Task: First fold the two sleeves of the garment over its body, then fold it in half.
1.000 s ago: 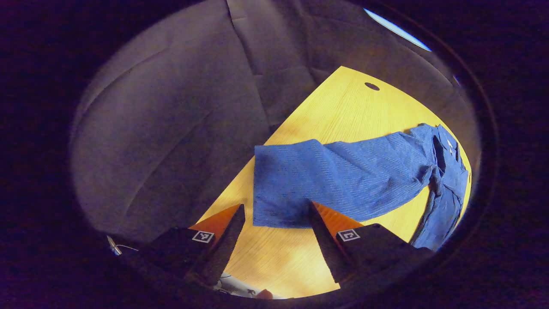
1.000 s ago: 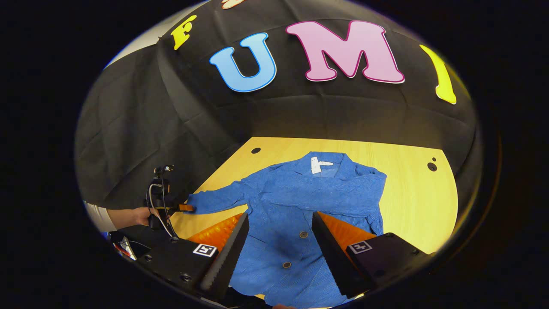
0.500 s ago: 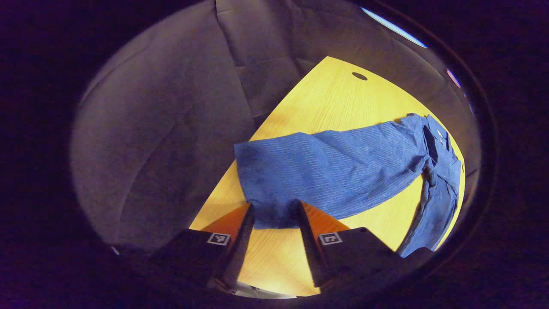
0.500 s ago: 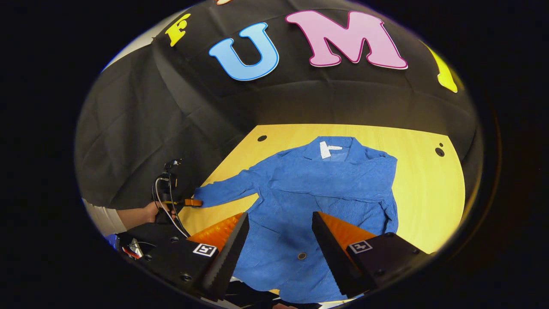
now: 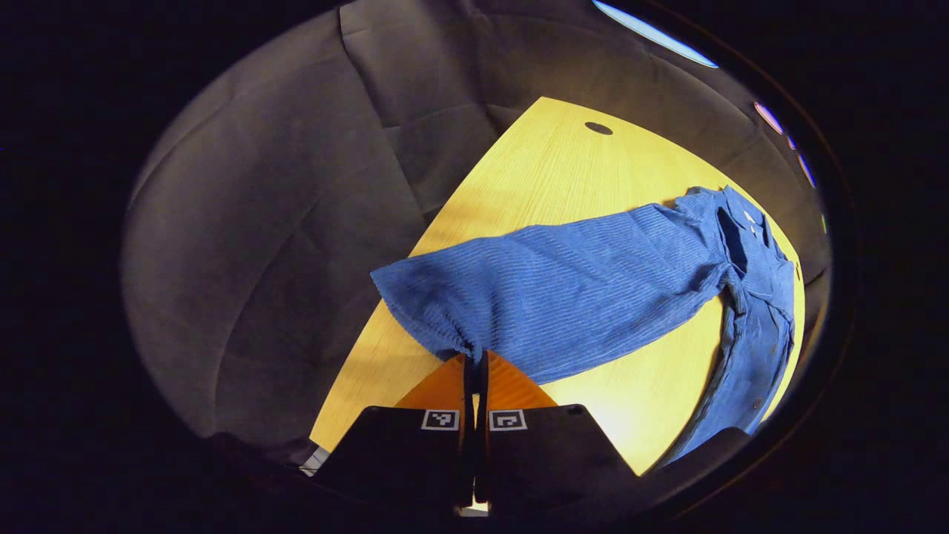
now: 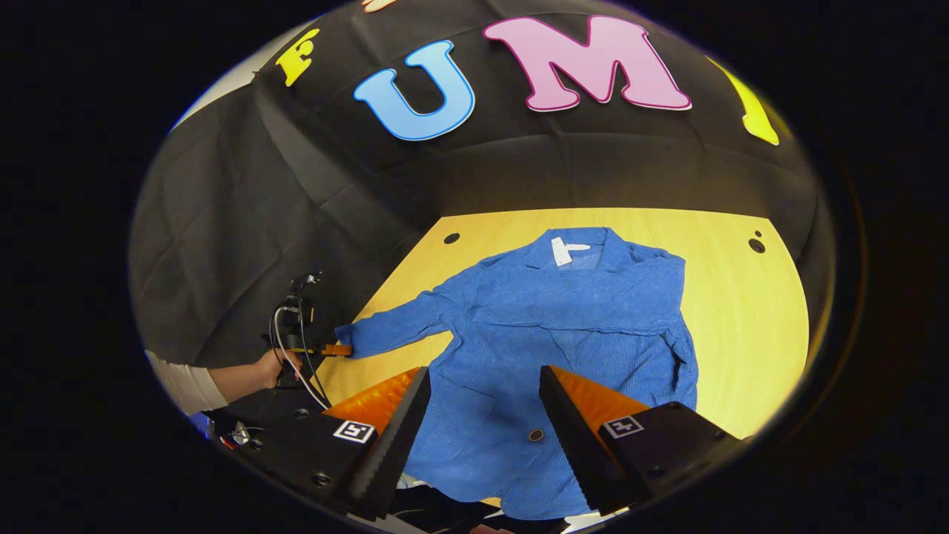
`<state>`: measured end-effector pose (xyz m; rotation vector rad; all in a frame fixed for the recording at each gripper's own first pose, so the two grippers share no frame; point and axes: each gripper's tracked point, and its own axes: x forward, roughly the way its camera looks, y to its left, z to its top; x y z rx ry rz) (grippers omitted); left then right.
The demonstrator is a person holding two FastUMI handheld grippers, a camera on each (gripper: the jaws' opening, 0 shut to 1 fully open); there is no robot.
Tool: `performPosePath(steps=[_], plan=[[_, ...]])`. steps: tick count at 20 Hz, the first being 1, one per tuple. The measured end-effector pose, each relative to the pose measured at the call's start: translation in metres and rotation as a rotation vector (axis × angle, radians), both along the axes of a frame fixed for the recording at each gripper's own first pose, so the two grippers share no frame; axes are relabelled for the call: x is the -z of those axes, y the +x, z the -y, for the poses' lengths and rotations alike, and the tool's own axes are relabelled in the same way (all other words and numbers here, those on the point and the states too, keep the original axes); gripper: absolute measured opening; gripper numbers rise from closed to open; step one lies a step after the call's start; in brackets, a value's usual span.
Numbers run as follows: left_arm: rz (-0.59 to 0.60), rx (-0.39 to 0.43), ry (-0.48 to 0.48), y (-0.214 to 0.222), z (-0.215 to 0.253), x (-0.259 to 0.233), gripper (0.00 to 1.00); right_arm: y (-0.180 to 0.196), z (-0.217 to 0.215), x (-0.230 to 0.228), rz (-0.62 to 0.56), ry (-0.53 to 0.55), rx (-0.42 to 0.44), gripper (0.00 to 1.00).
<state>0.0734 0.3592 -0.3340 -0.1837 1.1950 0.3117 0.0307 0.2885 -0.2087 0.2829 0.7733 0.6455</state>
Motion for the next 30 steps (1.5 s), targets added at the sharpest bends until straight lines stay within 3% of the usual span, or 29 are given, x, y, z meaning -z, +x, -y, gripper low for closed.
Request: performPosePath(steps=[7, 13, 18, 23, 26, 30], plan=[[0.08, 0.069, -0.004, 0.014, 0.038, -0.066, 0.0, 0.007, 0.014, 0.004, -0.014, 0.02, -0.003, 0.95], [0.269, 0.263, -0.004, 0.067, 0.134, -0.169, 0.0, 0.009, 0.031, 0.002, -0.005, 0.028, -0.016, 0.95], [0.357, 0.494, -0.005, 0.115, 0.246, -0.218, 0.0, 0.007, 0.067, 0.009, -0.02, 0.036, 0.031, 0.95], [0.376, 0.681, -0.046, 0.164, 0.375, -0.228, 0.0, 0.007, 0.113, 0.018, -0.043, 0.037, 0.11, 0.95], [0.342, 0.812, -0.038, 0.196, 0.441, -0.196, 0.0, 0.006, 0.142, 0.027, -0.066, 0.032, 0.159, 0.95], [0.257, 0.841, -0.081, 0.215, 0.506, -0.145, 0.0, 0.0, 0.186, 0.042, -0.084, -0.003, 0.214, 0.95]])
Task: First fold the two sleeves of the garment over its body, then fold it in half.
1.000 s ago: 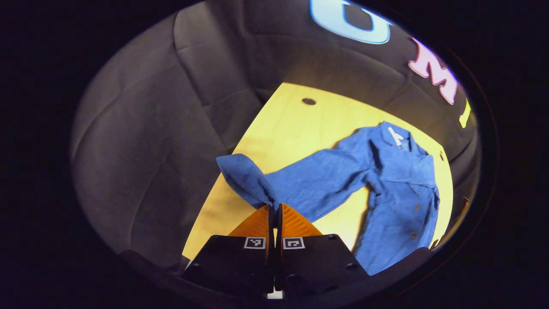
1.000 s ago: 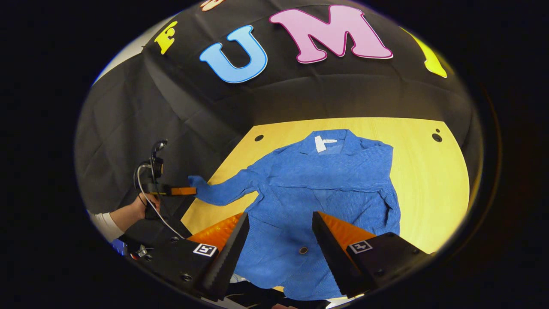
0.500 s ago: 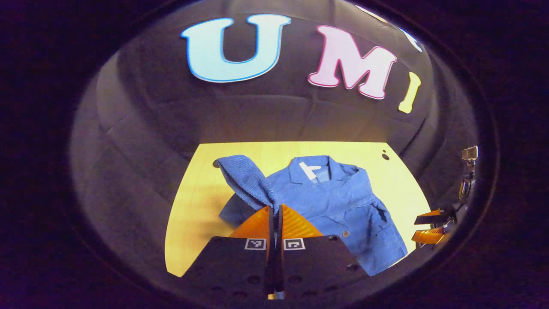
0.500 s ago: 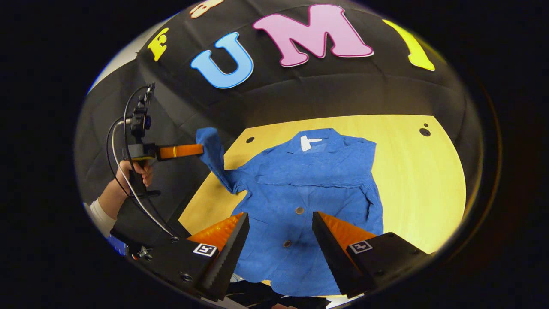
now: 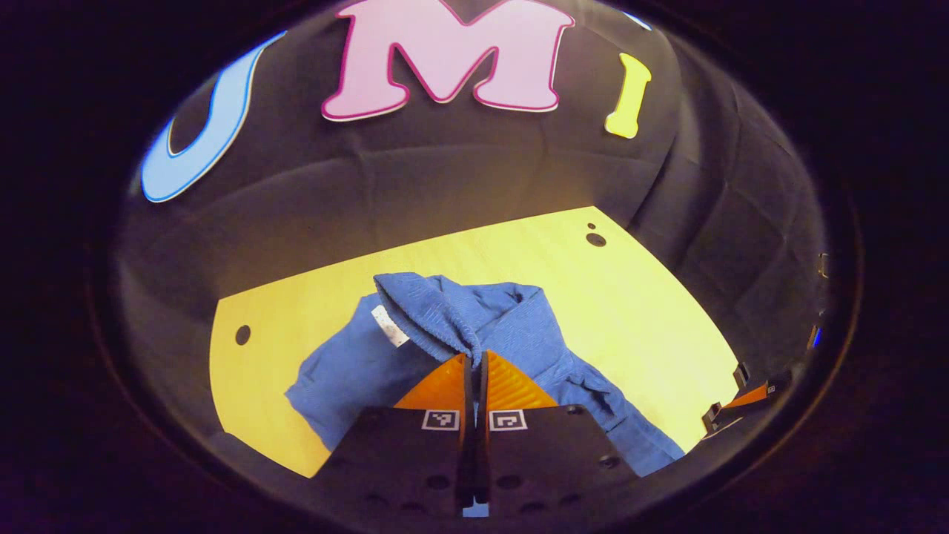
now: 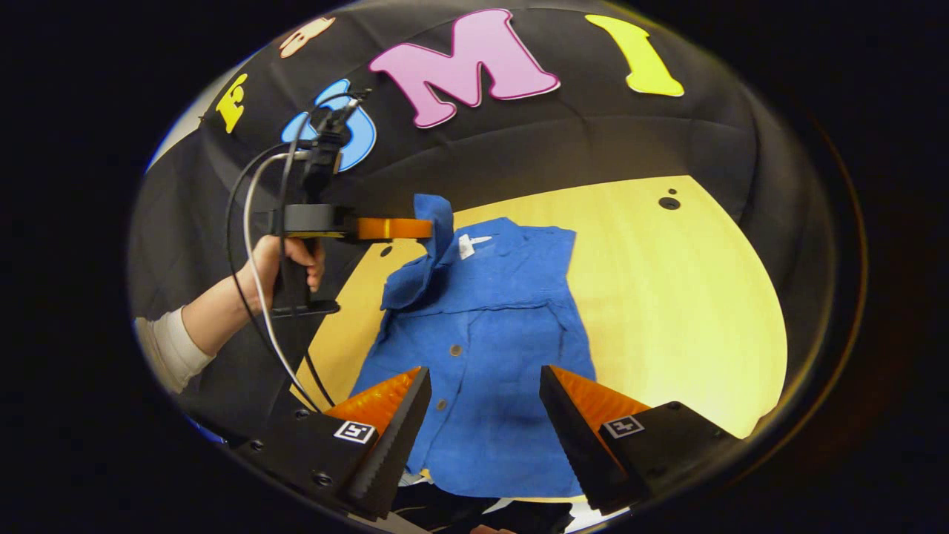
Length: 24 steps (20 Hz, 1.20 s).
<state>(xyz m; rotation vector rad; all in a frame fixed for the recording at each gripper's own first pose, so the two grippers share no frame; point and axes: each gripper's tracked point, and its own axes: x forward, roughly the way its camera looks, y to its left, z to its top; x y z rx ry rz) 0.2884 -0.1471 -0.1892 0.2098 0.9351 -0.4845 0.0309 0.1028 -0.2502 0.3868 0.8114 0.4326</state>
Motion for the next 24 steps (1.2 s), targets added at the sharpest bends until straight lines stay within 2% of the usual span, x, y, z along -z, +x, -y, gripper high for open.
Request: performPosePath(steps=[2, 6, 8, 10, 12, 14, 15, 19, 21, 24], plan=[[-0.032, 0.023, -0.025, 0.002, 0.03, 0.021, 0.0, 0.0, 0.019, 0.011, -0.024, -0.006, 0.026, 0.95], [-0.102, 0.027, 0.027, 0.002, 0.056, 0.063, 0.0, 0.007, 0.046, 0.025, -0.06, 0.004, 0.066, 0.94], [-0.141, 0.078, -0.037, -0.006, 0.077, 0.074, 0.02, 0.012, 0.053, 0.028, -0.066, 0.005, 0.073, 0.95], [-0.178, 0.113, -0.101, -0.011, 0.095, 0.076, 0.13, 0.016, 0.057, 0.033, -0.08, 0.011, 0.076, 0.95], [-0.122, 0.093, -0.107, 0.0, 0.097, 0.072, 0.59, 0.021, 0.057, 0.036, -0.089, 0.017, 0.075, 0.95], [-0.085, 0.078, -0.14, 0.001, 0.096, 0.059, 0.65, 0.026, 0.054, 0.036, -0.091, 0.031, 0.073, 0.95], [-0.071, 0.062, -0.14, -0.001, 0.089, 0.053, 0.73, 0.029, 0.051, 0.036, -0.093, 0.033, 0.069, 0.94], [-0.027, -0.037, -0.095, -0.03, 0.027, 0.03, 0.8, 0.029, 0.039, 0.048, -0.104, 0.006, 0.045, 0.95], [-0.05, -0.111, -0.071, -0.068, -0.02, 0.025, 0.85, 0.028, 0.035, 0.054, -0.099, -0.029, 0.032, 0.95], [-0.138, -0.254, -0.032, -0.138, -0.098, 0.037, 0.84, 0.018, 0.027, 0.065, -0.104, -0.074, 0.004, 0.95]])
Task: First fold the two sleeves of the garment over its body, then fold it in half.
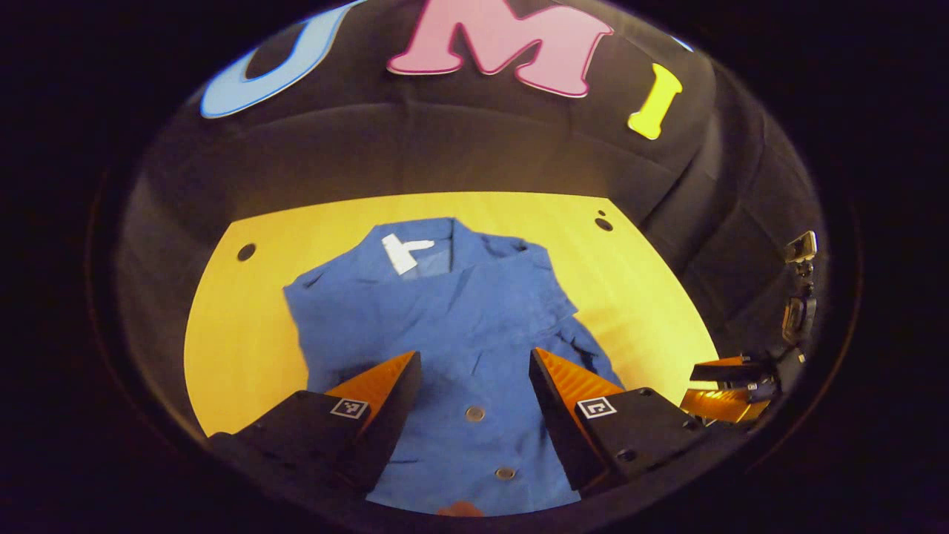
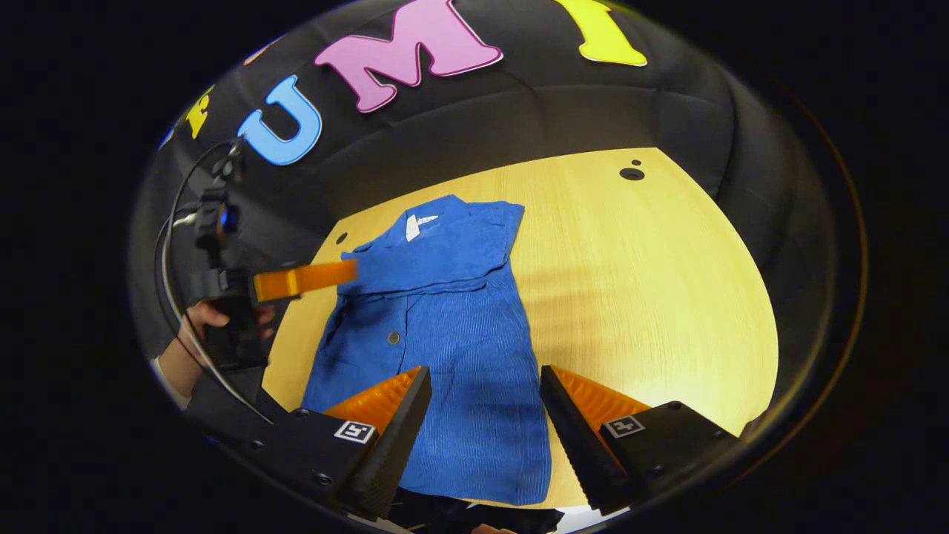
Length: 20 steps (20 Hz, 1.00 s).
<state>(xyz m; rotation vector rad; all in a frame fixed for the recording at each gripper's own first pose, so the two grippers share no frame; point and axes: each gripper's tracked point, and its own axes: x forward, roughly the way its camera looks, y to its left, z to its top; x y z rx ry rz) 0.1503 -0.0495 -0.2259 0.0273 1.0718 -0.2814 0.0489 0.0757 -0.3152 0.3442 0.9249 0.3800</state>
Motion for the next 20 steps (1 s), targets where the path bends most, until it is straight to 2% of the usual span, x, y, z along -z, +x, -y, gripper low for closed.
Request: performPosePath(steps=[3, 5, 7, 13, 15, 20], plan=[[-0.131, -0.147, 0.051, -0.073, -0.069, 0.027, 0.85, -0.013, -0.012, 0.015, -0.023, -0.038, -0.039, 0.97], [-0.224, -0.23, 0.054, -0.112, -0.094, 0.047, 0.84, -0.022, -0.017, 0.024, -0.055, -0.054, -0.047, 0.98], [-0.288, -0.274, 0.069, -0.142, -0.113, 0.059, 0.85, -0.031, -0.018, 0.035, -0.085, -0.092, -0.063, 0.98], [-0.403, -0.296, 0.11, -0.181, -0.131, 0.084, 0.85, -0.065, -0.006, 0.071, -0.196, -0.225, -0.106, 0.99], [-0.439, -0.275, 0.108, -0.193, -0.131, 0.091, 0.82, -0.079, 0.001, 0.081, -0.237, -0.256, -0.11, 0.99], [-0.497, -0.25, 0.081, -0.205, -0.122, 0.103, 0.84, -0.103, 0.016, 0.105, -0.325, -0.311, -0.104, 0.99]])
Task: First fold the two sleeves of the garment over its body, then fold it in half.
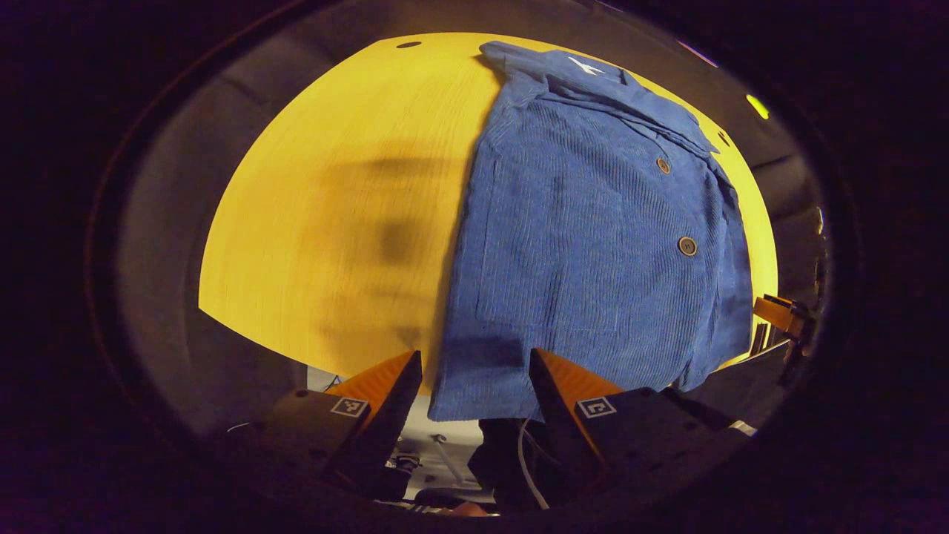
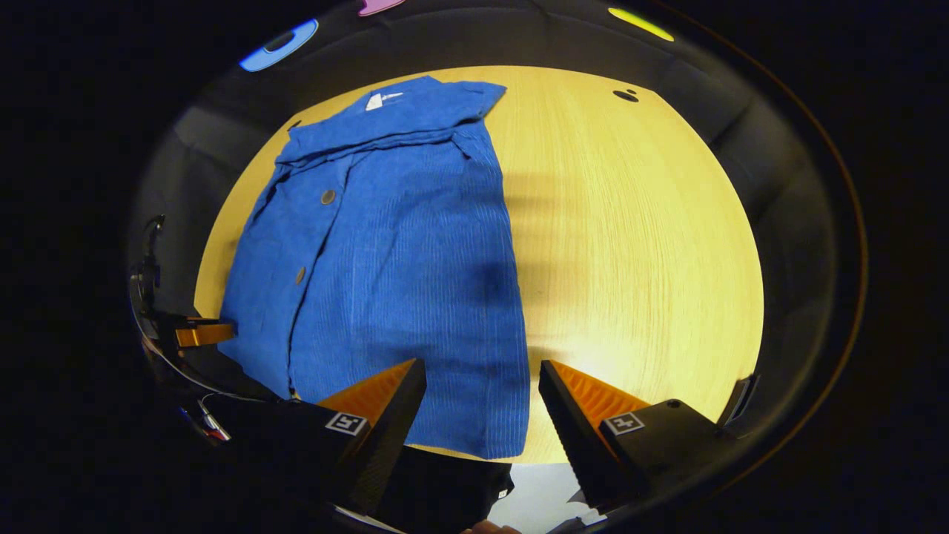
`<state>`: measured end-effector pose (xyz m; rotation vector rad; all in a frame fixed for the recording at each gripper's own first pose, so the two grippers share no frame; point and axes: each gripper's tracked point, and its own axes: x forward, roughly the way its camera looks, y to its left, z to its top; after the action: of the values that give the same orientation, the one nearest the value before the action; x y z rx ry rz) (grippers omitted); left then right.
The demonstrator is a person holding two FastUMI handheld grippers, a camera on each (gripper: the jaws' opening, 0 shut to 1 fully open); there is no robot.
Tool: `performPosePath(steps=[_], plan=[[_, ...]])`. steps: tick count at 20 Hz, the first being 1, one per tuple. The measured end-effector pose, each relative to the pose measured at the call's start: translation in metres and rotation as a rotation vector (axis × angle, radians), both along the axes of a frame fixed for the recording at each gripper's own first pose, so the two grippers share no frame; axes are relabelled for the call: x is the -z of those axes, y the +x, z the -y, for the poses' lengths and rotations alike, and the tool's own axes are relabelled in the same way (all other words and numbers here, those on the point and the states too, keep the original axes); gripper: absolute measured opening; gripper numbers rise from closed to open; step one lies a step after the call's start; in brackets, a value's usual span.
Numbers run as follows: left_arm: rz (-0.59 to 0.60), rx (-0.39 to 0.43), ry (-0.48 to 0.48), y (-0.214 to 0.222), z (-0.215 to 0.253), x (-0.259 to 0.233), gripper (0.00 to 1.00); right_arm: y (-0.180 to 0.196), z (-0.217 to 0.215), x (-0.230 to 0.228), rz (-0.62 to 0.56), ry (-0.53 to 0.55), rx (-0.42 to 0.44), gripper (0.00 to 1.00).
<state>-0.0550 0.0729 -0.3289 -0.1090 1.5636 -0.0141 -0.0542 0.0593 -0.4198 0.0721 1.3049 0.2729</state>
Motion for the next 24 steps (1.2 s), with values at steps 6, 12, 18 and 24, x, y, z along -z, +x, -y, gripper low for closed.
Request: performPosePath(steps=[6, 12, 18, 24], plan=[[-0.026, 0.048, 0.033, -0.005, -0.002, 0.008, 0.85, -0.011, 0.006, 0.016, -0.042, -0.042, -0.001, 0.99], [-0.053, 0.044, 0.019, -0.015, 0.003, 0.01, 0.83, -0.042, 0.001, 0.024, -0.101, -0.075, -0.054, 0.99], [-0.07, 0.103, 0.07, -0.018, 0.001, 0.012, 0.83, -0.048, -0.004, 0.03, -0.129, -0.087, -0.062, 0.92], [-0.07, 0.089, 0.022, -0.013, 0.007, 0.007, 0.51, -0.045, -0.014, 0.029, -0.139, -0.045, 0.004, 0.32]])
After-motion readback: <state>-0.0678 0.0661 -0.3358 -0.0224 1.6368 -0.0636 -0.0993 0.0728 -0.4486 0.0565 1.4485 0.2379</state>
